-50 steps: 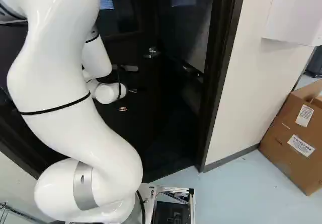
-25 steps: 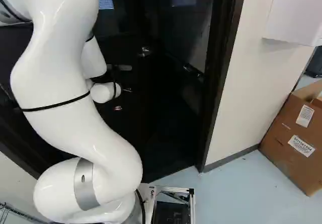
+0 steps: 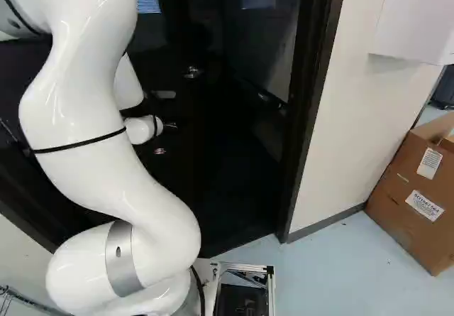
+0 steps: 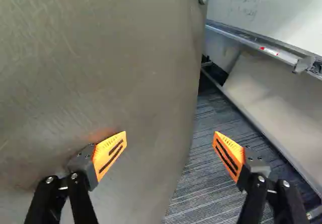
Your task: Open the door and move inside
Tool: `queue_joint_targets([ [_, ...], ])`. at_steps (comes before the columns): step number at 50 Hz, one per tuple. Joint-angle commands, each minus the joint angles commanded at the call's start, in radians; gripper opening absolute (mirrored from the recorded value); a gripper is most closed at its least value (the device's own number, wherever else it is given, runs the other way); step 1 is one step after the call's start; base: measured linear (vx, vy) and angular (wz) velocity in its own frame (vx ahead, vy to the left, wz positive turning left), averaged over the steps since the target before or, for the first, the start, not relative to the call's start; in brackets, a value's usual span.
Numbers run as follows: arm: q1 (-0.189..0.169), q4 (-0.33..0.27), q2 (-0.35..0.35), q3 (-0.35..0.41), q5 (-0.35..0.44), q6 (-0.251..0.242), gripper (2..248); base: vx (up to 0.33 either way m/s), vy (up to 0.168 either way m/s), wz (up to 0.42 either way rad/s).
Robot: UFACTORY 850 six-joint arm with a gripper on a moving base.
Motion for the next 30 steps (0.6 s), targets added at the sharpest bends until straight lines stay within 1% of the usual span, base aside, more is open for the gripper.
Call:
queue_joint_targets([
  [10, 0.023, -0.018, -0.021, -0.026, 0.0, 0.0, 247, 0.0, 0.0, 0.0],
  [30, 0.064, -0.019, -0.074, -0.09, 0.0, 0.0, 247, 0.0, 0.0, 0.0],
])
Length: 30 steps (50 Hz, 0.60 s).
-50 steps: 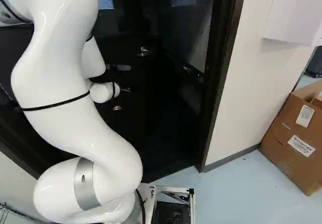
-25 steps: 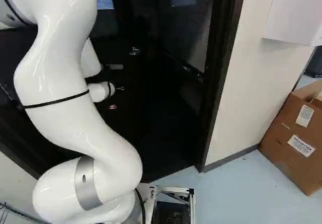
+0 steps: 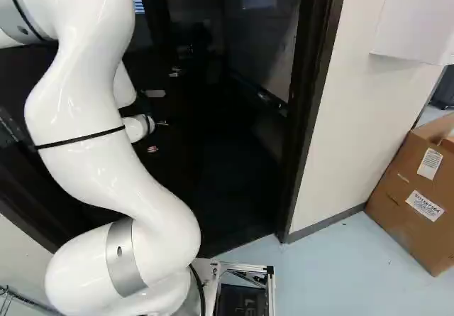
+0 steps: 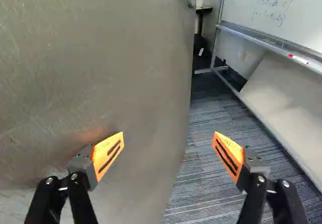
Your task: Open the door and move inside
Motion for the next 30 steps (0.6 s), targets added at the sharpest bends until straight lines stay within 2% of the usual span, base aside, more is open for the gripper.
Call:
queue_joint_targets([
  [30, 0.055, 0.022, -0.105, -0.134, 0.0, 0.0, 247, 0.0, 0.0, 0.0],
])
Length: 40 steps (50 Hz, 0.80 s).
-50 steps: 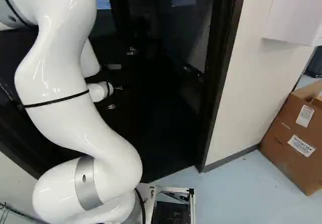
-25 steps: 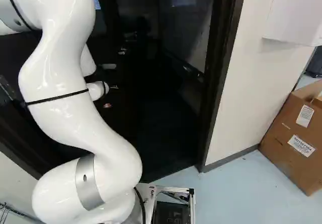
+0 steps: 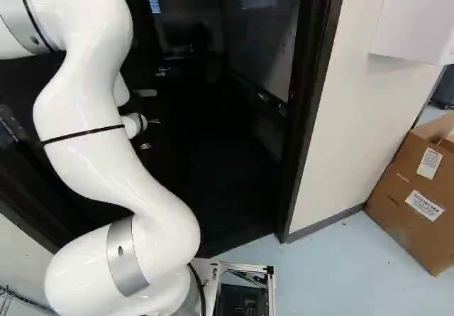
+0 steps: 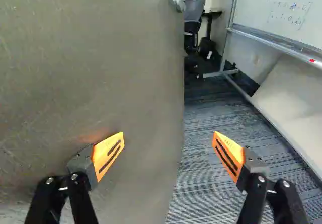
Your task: Open the door and move inside
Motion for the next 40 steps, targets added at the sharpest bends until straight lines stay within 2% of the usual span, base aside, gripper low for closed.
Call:
queue_joint_targets([
  [16, 0.032, 0.001, -0.044, -0.058, 0.0, 0.0, 247, 0.0, 0.0, 0.0],
  [40, 0.07, -0.051, -0.087, -0.115, 0.0, 0.0, 247, 0.0, 0.0, 0.0],
])
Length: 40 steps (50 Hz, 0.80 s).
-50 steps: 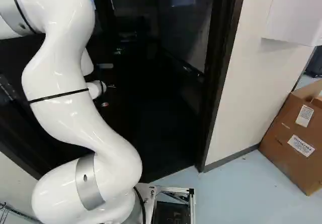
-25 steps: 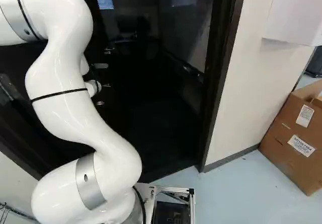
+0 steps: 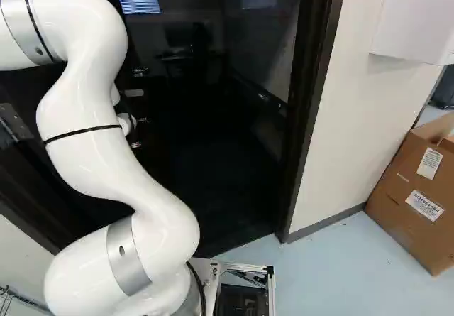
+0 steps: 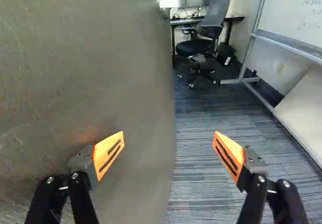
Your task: Open the door and move inside
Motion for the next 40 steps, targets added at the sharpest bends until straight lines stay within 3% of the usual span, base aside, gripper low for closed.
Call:
queue_joint_targets([
  [40, 0.047, -0.083, -0.062, -0.084, 0.0, 0.0, 247, 0.0, 0.0, 0.0],
])
